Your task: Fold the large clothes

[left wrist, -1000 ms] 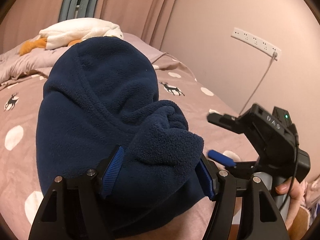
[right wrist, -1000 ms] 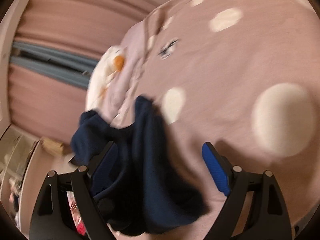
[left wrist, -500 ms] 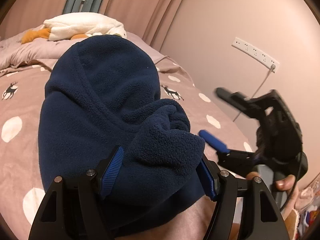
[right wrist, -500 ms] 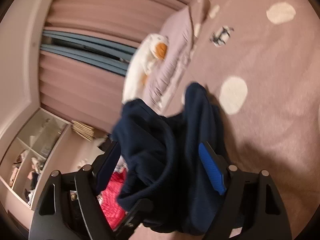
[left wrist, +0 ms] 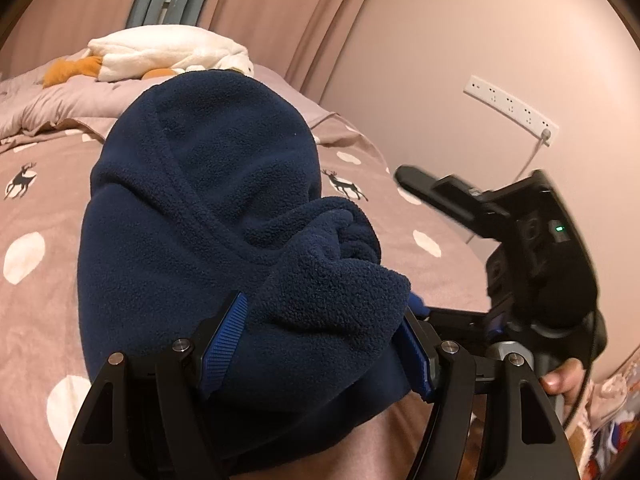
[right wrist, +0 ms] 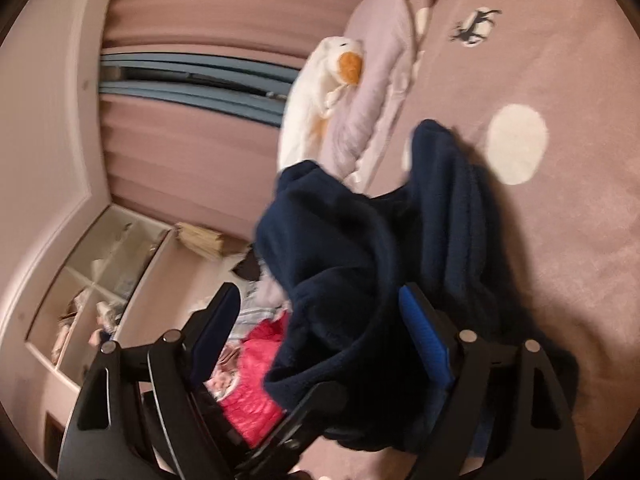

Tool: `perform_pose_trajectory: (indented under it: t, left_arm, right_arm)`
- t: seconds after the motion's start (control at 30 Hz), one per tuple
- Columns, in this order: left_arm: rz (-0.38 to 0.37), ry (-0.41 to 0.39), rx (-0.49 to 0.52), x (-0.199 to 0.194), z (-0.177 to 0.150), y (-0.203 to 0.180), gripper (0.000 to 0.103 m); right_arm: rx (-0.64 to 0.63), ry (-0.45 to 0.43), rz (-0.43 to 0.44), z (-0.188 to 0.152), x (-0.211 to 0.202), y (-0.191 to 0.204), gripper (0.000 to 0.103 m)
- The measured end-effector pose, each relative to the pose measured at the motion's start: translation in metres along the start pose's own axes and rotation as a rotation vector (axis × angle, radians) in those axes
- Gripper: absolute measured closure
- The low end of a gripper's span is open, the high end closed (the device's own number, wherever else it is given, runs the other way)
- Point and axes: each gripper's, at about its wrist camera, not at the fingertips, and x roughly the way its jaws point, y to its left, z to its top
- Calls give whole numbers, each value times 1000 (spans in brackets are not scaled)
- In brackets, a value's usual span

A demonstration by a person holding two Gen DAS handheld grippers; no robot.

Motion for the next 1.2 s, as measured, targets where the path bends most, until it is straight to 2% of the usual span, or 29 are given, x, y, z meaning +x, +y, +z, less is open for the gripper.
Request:
perform_pose_trajectory:
  t: [0.13,0.3,0.37,0.47,0.67,0.77,0.83,0.9,1.0,1.1,1.2]
  left_arm:
    - [2,-3,0,-1,-1,0,32]
    - [-21,-8,-28,-3,0,7,32]
    - [-31,-9,-40,-5,0,10,32]
    - [-39,-8,-43,-6,0,11,32]
    - [-42,-6,-36,-6,1,11,31]
    - [-34,-2,-26,-6,1,10,31]
    - [-23,-4,-26,-6,0,9,30]
    - [-14,2,-40,-8,2,7,30]
    - [-29,31,-82,-18,6,10,30]
    - [-88,24,-176,-40,12,24,30]
    - [-34,-18,-260,-55,18,47,30]
  right_arm:
    - [105,30,58,4,6,-18,21]
    - [80,61,105,4,7,-12,22]
    - [74,77,83,4,11,-12,23]
    - [66,88,-14,2,16,-15,27]
    - [-2,105,-81,1,24,-8,31]
    - [-7,87,-101,1,24,-10,43]
    - [6,79,-101,3,24,-15,59]
    - [8,71,-105,3,24,-17,65]
    - [5,64,-132,3,22,-19,68]
    - [33,61,-141,6,19,-25,69]
    - [58,63,-130,6,17,-29,69]
